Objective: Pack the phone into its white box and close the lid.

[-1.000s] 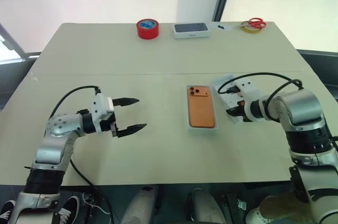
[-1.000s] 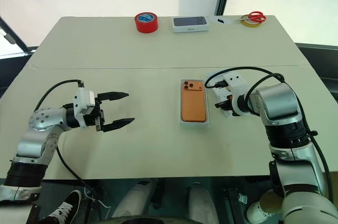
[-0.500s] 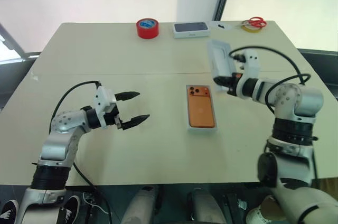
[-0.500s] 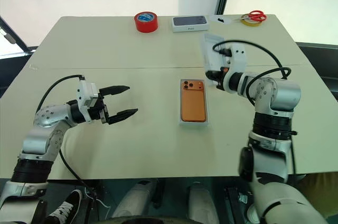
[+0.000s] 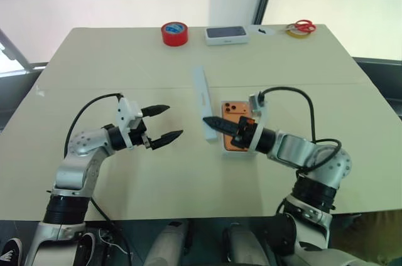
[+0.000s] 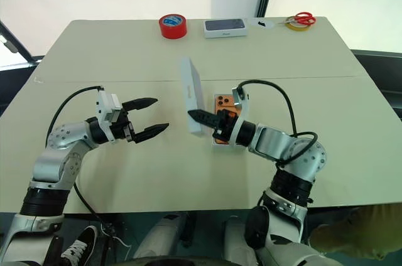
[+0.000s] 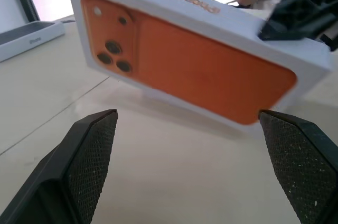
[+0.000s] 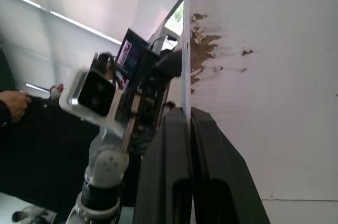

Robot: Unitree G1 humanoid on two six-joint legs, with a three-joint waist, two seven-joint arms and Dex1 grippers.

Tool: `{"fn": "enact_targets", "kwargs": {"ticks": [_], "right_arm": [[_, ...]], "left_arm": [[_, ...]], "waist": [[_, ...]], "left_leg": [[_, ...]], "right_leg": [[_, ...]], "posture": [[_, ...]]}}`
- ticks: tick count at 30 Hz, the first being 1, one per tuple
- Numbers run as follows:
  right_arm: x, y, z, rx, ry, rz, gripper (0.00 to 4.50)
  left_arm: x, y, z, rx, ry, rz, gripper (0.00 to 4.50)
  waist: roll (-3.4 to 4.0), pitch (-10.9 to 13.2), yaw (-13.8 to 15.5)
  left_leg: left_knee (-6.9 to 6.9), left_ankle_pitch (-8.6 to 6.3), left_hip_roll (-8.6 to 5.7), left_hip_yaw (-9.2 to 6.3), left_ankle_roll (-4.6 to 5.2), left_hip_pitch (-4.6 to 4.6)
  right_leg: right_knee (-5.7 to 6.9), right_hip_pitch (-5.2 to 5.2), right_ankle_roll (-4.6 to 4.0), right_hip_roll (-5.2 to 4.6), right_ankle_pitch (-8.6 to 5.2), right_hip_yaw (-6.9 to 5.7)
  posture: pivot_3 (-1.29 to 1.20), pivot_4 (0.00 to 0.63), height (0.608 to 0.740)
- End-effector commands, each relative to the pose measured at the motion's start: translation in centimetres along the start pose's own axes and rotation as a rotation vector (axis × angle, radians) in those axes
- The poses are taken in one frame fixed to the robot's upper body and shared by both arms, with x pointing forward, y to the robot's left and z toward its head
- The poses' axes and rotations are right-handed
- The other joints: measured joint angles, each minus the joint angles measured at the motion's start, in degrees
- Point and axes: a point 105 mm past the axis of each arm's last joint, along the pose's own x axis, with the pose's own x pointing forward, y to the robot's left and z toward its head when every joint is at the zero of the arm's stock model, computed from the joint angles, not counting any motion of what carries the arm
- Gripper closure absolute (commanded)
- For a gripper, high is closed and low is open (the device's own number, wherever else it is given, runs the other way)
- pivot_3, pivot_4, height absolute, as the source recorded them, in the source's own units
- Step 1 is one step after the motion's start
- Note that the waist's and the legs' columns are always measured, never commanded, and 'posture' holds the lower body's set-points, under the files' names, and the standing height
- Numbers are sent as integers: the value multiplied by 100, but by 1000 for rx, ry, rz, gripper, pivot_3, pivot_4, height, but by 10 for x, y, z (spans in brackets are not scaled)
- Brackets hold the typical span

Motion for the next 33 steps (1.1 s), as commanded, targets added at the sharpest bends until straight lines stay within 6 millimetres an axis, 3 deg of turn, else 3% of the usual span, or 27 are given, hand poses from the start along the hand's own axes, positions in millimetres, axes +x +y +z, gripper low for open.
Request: {"fn": "enact_targets", "kwargs": {"ticks": [1,6,8,10,16,21,26,30,33], "right_arm": [[5,25,-7,33,51,99,4440],[8,24,-5,100,60,48,4440],[10,19,-7,118,60,24,4500],[12,9,-10,155,59,-27,4500],[13,-10,-11,227,45,-107,4500],[10,-15,-5,229,19,-131,4500],[0,-37,0,204,-3,-222,4500],[-2,-41,1,223,-13,-223,4500],[-3,-40,3,223,-23,-213,3599]], "left_arm": [[2,-7,8,23,-36,-8,0],[5,-18,5,10,-39,-35,0],[5,-20,4,-4,-42,-37,543],[5,-21,2,-17,-38,-42,1296],[15,-27,-4,-33,-39,-41,4428],[26,-28,-12,-30,-32,-21,4475],[39,-31,-18,-52,-45,-24,4475],[58,-35,-23,-73,-56,-31,4475],[69,-35,-22,-76,-75,-32,4500]], "waist": [[0,-1,-25],[0,0,-96],[0,0,-101],[0,0,-101],[0,0,-80],[-1,-1,-67],[-1,-1,-27],[0,-8,64],[-1,-10,77]], "left_leg": [[-1,3,1,0,5,0],[-4,6,3,-1,12,-2],[-4,7,4,-2,13,-1],[-4,7,4,-2,13,-2],[-3,7,4,-2,14,-2],[-2,7,3,-1,15,-1],[1,6,3,-1,16,-1],[5,6,4,-1,16,0],[9,6,3,-1,17,0]], "right_leg": [[0,0,-1,0,0,0],[-11,3,-2,-2,-2,-1],[-11,4,-2,-1,-2,-1],[-14,4,-2,0,-2,-2],[-14,5,-1,1,-2,-2],[-15,7,-1,1,-2,-1],[-15,9,-1,1,-2,-2],[-15,13,-1,1,-2,-2],[-16,16,-1,0,-2,-3]], "posture": [[0,150,736],[0,150,736],[0,150,736],[0,150,736],[0,150,736],[0,150,736],[0,150,736],[0,150,736],[0,150,736]]}}
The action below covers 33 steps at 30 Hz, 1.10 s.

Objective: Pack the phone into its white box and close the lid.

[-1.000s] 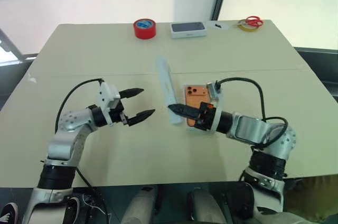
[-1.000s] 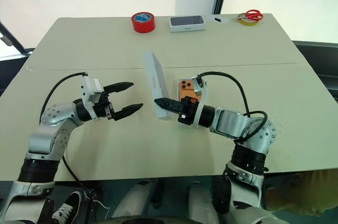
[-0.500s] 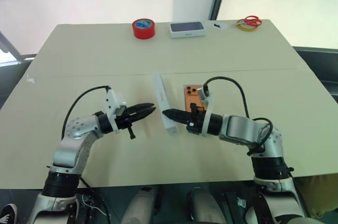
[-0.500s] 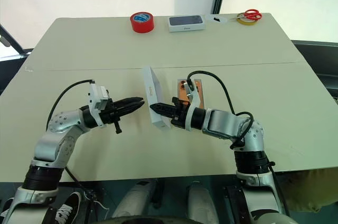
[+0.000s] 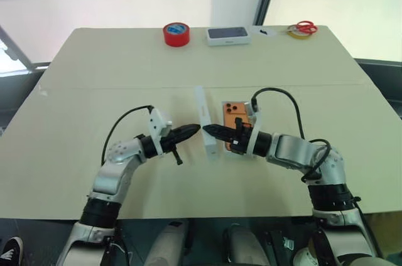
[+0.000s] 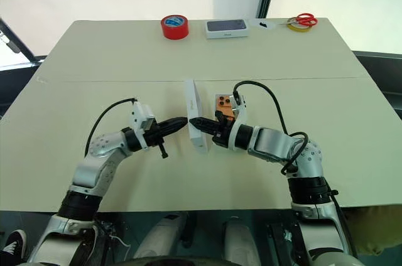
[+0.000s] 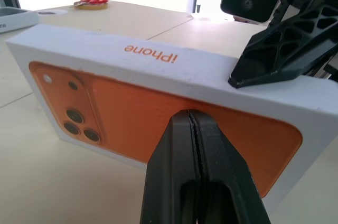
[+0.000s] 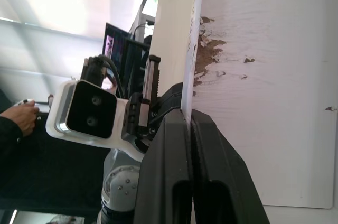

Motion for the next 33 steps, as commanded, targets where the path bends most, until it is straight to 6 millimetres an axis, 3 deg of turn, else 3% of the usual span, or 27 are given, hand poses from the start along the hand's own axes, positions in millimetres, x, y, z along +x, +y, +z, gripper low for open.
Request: {"fn": "enact_targets", "kwargs": {"ticks": [1,5,13,17,21,24,27,29,33], "right_arm": [[-4,-9,6,-5,-24,-53,3089],[-20,-19,16,-87,-59,-128,1052],[-69,-21,30,-311,-86,-237,1052],[-85,-26,45,-387,-142,-302,1052],[-91,-25,54,-582,-142,-362,1052],[-94,-22,74,-667,-222,-389,1895],[-96,-25,91,-929,-231,-499,3433],[-96,-31,95,-1000,-226,-529,4464],[-83,-38,88,-1087,-172,-538,4489]], "left_arm": [[18,-4,11,35,-46,-28,4500],[29,-7,15,31,-69,-42,4500],[47,-12,15,8,-95,-49,4500],[45,-14,9,11,-73,-59,4500],[38,-10,6,16,-52,-60,4500],[28,-7,5,30,-22,-62,4500],[13,-4,5,48,15,-61,4500],[9,0,2,66,54,-45,4500],[0,7,-17,80,176,-23,4500]], "waist": [[0,0,3],[-1,1,5],[-3,1,-12],[-3,1,-13],[-4,2,-2],[-4,2,-8],[-3,3,-14],[-3,3,-6],[-3,3,8]], "left_leg": [[1,0,0,0,1,-2],[3,-1,-1,0,2,-5],[7,-1,0,0,6,-7],[7,-1,1,0,6,-7],[14,-2,1,0,8,-9],[14,-2,1,-2,8,-8],[13,-3,1,-1,8,-8],[11,-3,1,-1,7,-8],[13,-3,0,-2,7,-8]], "right_leg": [[-1,0,0,-1,0,0],[-2,-3,1,-1,1,-1],[-4,1,2,-1,0,-4],[-3,7,3,-1,0,-6],[-5,6,3,-1,-1,-8],[-5,7,4,-1,-1,-11],[-5,2,4,-1,-1,-9],[-5,-1,4,0,-1,-9],[-5,2,4,-1,0,-9]], "posture": [[0,150,736],[0,150,736],[0,150,736],[0,150,736],[0,150,736],[0,150,736],[0,150,736],[0,150,736],[0,150,736]]}}
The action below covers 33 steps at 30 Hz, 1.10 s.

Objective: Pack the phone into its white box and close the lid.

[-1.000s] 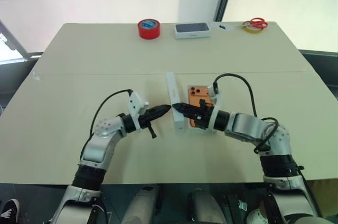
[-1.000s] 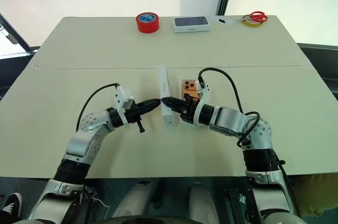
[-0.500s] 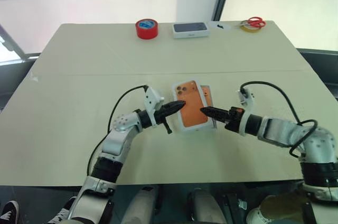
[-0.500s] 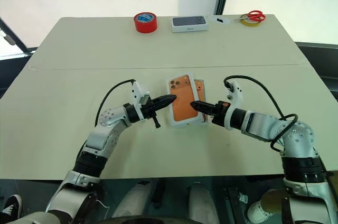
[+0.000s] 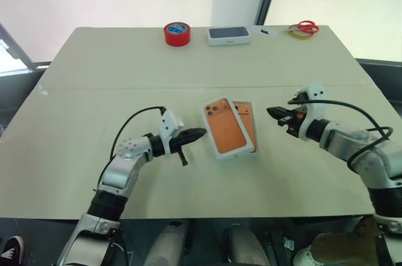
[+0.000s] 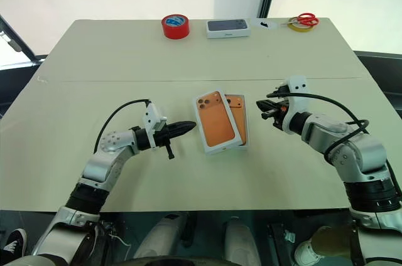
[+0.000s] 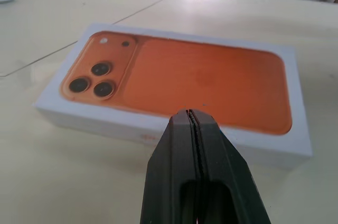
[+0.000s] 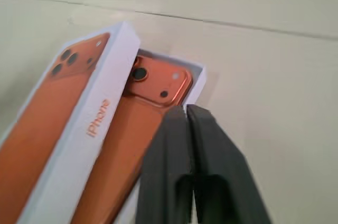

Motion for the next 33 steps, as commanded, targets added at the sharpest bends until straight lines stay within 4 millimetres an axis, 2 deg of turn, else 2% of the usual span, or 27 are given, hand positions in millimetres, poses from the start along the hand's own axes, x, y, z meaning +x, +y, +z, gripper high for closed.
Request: {"fn": "enact_targets", "kwargs": {"ticks": [1,7,11,15,17,24,33], "right_arm": [[8,12,7,-93,-27,34,4489],[15,26,6,-171,-31,71,4489],[19,26,6,-206,-31,71,4489],[19,31,3,-242,-20,91,4489],[19,34,3,-234,-17,101,4489],[16,36,1,-304,-3,84,4489],[9,25,-5,-333,26,29,4489]], "left_arm": [[-5,4,-5,15,58,14,4500],[-9,3,-16,22,124,16,4500],[9,8,-23,-18,165,41,4500],[21,10,-36,25,223,38,4500],[29,11,-34,-18,197,42,4500],[57,8,-20,17,144,3,4500],[81,2,-12,44,116,-24,4500]], "waist": [[0,0,-9],[0,0,-5],[0,0,28],[0,-1,84],[0,-2,114],[-1,-3,142],[-2,-3,135]], "left_leg": [[0,0,0,0,0,0],[-1,0,0,0,-1,0],[0,-1,-1,-1,-2,0],[3,-1,-1,0,-2,2],[3,-1,-1,0,-3,6],[10,-4,-9,-3,-6,4],[12,-1,-9,-6,-2,6]], "right_leg": [[0,0,0,0,0,1],[1,-3,0,1,0,2],[2,-2,0,0,1,1],[2,2,1,1,1,0],[2,6,1,1,1,0],[2,11,2,-5,1,-5],[2,15,3,-5,2,-10]], "posture": [[0,150,736],[0,150,736],[0,150,736],[0,150,736],[0,150,736],[0,150,736],[0,150,736]]}}
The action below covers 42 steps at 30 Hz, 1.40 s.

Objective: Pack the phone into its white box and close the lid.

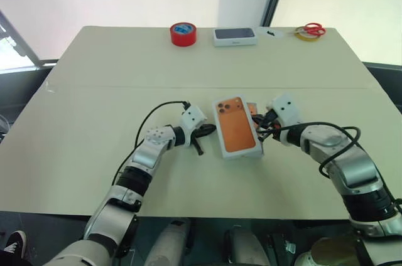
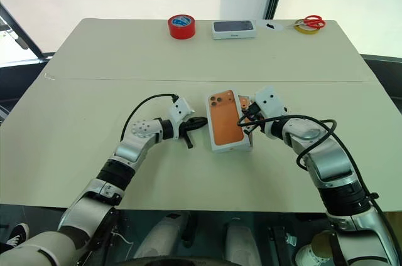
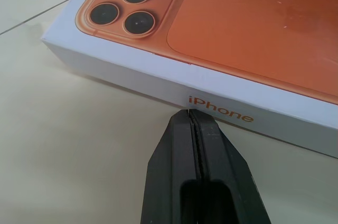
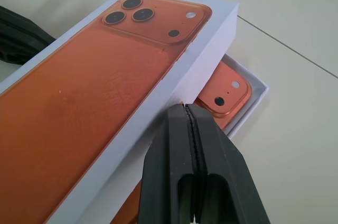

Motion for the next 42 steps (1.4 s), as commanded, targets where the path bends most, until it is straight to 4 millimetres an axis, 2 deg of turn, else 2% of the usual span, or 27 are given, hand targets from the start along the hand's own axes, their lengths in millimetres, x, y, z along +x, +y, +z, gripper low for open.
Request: {"fn": "enact_targets", "kwargs": {"ticks": [1,8,13,19,26,33,39,42], "right_arm": [[-8,-6,4,-44,-15,-28,4489],[-19,-23,-6,-146,39,-98,4489],[-17,-25,-2,-142,24,-113,4489],[-11,-22,-1,-127,10,-117,4489],[-10,-28,-4,-125,24,-145,4489],[-12,-39,-5,-117,35,-192,4489],[-10,-40,-4,-117,32,-207,4489],[-9,-41,-3,-118,30,-209,4489]], "left_arm": [[13,-9,8,32,-16,-35,4500],[23,-15,34,69,-76,-65,4500],[22,-14,24,64,-47,-54,4500],[21,-4,29,49,-64,-17,4500],[23,1,33,26,-63,18,4500],[18,14,20,-51,-2,84,4500],[23,18,46,-73,-87,104,4500],[24,14,43,-57,-76,88,4500]], "waist": [[0,0,8],[-1,1,-16],[-1,1,-39],[-1,1,-29],[-2,1,-23],[-2,1,-27],[-1,1,-25],[-1,1,-26]], "left_leg": [[1,0,0,0,0,0],[4,0,-2,-2,0,-3],[2,1,0,-3,-1,-2],[4,2,-1,-3,-1,-2],[7,2,-2,-3,-1,-2],[7,2,-1,-3,-1,-2],[8,3,-1,-3,-2,-2],[9,3,-2,-3,-2,-2]], "right_leg": [[0,1,0,0,0,-1],[0,0,1,-1,0,-4],[3,-2,1,1,0,-3],[3,-2,1,1,0,-3],[3,0,2,1,0,-4],[6,0,2,2,1,-3],[8,0,3,3,1,-3],[7,1,2,3,1,-3]], "posture": [[0,150,736],[0,150,736],[0,150,736],[0,150,736],[0,150,736],[0,150,736],[0,150,736],[0,150,736]]}}
